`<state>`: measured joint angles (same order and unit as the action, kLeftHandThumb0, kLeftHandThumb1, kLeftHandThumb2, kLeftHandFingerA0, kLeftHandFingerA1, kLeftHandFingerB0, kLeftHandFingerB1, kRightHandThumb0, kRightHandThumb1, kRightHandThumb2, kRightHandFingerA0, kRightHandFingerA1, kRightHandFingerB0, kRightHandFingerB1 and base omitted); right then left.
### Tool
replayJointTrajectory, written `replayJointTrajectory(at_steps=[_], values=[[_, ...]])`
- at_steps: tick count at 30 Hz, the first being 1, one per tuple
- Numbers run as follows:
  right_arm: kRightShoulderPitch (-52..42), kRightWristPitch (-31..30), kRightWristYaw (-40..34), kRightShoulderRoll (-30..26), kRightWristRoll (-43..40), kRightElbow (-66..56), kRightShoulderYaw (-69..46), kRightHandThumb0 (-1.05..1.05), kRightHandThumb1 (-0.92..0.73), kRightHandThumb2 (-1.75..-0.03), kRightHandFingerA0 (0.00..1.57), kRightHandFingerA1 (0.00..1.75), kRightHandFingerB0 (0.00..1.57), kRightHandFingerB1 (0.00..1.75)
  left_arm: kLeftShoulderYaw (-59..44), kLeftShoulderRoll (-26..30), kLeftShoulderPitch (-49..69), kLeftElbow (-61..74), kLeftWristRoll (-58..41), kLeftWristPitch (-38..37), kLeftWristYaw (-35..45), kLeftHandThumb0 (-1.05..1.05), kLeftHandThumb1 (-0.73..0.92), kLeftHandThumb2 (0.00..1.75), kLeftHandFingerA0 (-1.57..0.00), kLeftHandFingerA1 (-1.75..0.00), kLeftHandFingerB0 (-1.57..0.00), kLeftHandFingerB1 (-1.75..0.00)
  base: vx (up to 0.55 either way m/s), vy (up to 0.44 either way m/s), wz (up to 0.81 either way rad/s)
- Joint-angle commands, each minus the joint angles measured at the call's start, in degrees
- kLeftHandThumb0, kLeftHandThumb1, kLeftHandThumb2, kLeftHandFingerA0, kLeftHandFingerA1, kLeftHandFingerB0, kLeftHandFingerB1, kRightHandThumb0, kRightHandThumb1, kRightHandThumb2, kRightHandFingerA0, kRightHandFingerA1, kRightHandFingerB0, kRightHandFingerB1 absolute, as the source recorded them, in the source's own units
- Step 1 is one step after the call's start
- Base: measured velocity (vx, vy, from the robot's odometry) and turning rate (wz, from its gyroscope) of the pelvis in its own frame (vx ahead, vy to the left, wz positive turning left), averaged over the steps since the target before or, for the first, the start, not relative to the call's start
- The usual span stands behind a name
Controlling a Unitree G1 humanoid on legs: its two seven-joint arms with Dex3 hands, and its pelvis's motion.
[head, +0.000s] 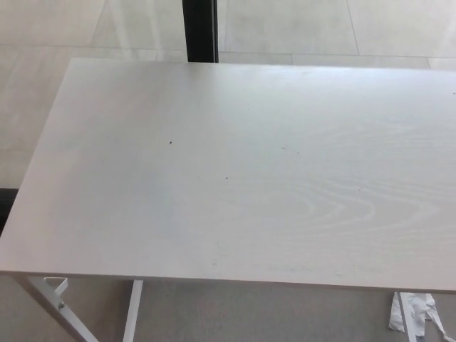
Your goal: The robot uses both its hands to grab the left and right ends of a football kept in the middle of the desk infront of it, lifts it up and places it in the palm of a person
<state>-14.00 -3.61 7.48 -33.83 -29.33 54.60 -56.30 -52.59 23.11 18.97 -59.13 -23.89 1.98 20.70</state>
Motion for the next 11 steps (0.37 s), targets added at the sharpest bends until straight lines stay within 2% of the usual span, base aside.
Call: replayJointTrajectory(at_steps=[1, 4, 7, 8, 9, 11], values=[[0.39, 1.15, -0.14, -1.17, -0.22, -0.02, 1.07, -0.84, -0.62, -1.03, 0.48, 0.96, 0.03, 0.51, -0.08, 1.14, 0.73, -0.55, -2.64, -1.99, 0.60, -0.92, 0.70, 1.14, -0.13, -0.71, -0.04, -0.51, 0.00, 0.000, 0.00], [-0.21, 1.26, -0.08, -0.50, -0.24, -1.38, 1.61, -0.84, -0.63, -1.05, 0.50, 0.97, 0.03, 0.51, -0.11, 1.43, 0.69, -0.89, -3.32, -2.00, 0.56, -0.99, 0.72, 1.13, -0.08, -0.70, -0.04, -0.54, 0.00, 0.000, 0.00], [-0.13, 1.32, -0.84, -0.26, -0.10, -1.69, 2.06, -0.83, -0.63, -1.06, 0.52, 0.98, 0.02, 0.51, -0.26, 1.13, 0.69, 0.26, -4.19, -1.51, 0.42, -0.98, 0.71, 1.12, -0.16, -0.73, -0.04, -0.52, 0.00, 0.000, 0.00], [-0.15, 1.39, -0.54, -0.57, -0.30, -0.78, 1.97, -0.83, -0.63, -1.05, 0.49, 0.96, 0.02, 0.49, 0.14, 1.29, 0.72, 0.37, -3.97, -1.34, 0.11, -0.94, 0.69, 1.12, -0.21, -0.75, -0.02, -0.50, 0.00, 0.000, 0.00], [-0.59, 1.13, -0.43, -0.50, -0.63, -0.97, 1.72, -0.85, -0.63, -1.04, 0.48, 0.96, 0.02, 0.50, 0.28, 1.45, 0.47, 0.05, -3.98, -1.41, 0.09, -0.89, 0.69, 1.13, -0.11, -0.69, -0.04, -0.46, 0.00, 0.000, 0.00], [-0.32, 1.00, -0.28, -0.34, -0.93, -0.92, 1.69, -0.84, -0.63, -1.05, 0.46, 0.95, 0.02, 0.48, -0.08, 1.83, -0.59, -0.53, -4.74, -0.94, 0.07, -0.92, 0.69, 1.12, -0.13, -0.70, -0.04, -0.48, 0.00, 0.000, 0.00]])
